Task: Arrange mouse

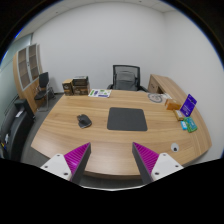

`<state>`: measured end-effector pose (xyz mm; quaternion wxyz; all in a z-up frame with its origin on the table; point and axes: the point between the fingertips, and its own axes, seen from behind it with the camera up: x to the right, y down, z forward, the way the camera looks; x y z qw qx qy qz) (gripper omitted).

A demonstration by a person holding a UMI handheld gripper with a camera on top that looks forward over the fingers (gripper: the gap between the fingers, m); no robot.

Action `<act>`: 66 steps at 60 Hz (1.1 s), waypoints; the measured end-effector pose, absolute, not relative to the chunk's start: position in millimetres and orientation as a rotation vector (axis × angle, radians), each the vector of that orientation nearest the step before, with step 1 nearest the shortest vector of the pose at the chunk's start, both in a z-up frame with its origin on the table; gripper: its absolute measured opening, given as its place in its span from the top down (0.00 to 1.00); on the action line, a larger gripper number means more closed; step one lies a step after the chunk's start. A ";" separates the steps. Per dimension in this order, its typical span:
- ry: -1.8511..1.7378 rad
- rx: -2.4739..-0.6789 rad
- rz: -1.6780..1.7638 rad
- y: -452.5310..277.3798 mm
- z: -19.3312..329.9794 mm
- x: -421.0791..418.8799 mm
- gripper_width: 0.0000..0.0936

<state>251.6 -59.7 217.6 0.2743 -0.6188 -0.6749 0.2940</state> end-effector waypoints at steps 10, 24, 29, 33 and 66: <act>-1.858 -1.617 0.836 -103.2 198.2 222.2 0.08; -1.924 -1.537 0.854 -164.1 158.6 177.6 0.08; -1.940 -1.509 0.838 -180.7 141.2 161.5 0.08; -1.950 -1.500 0.825 -190.2 127.6 149.5 0.08; -1.961 -1.481 0.725 -228.5 33.8 36.8 0.08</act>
